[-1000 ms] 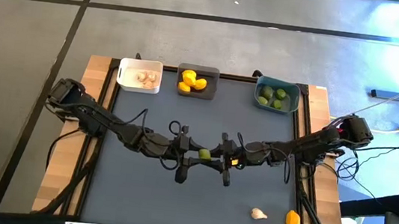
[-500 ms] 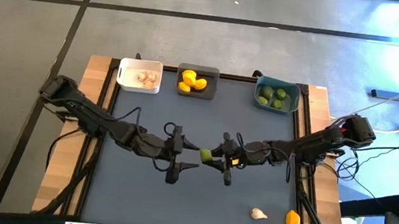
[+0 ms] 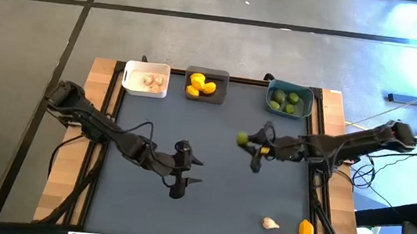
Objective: Sort produce into baskets
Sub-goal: Put the lime into the blue bin
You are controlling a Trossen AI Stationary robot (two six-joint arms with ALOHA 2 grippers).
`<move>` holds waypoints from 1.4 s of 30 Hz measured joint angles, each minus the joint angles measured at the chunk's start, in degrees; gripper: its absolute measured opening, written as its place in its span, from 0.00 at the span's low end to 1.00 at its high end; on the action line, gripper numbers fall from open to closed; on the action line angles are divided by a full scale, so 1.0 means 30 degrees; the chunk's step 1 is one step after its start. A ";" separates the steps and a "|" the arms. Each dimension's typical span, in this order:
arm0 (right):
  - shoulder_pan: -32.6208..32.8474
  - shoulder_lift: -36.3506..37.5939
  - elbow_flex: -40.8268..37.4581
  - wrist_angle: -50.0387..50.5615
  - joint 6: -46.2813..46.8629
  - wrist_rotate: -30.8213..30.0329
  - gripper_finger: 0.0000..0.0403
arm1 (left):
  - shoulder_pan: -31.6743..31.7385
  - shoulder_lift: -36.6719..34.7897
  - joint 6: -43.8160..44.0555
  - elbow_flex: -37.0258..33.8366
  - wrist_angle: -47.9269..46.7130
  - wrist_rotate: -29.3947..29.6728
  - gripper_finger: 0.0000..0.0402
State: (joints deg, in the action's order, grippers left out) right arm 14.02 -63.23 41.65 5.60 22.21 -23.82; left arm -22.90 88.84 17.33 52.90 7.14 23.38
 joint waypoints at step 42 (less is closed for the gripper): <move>-1.9684 -0.3097 -0.0015 0.9693 -0.2053 0.2174 0.31 | 0.0309 0.0547 0.0246 -0.0004 0.0262 0.0015 0.65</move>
State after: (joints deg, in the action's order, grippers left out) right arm -45.04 -72.52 41.60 34.68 16.05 -17.30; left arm -21.98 90.48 18.06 52.89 7.92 23.42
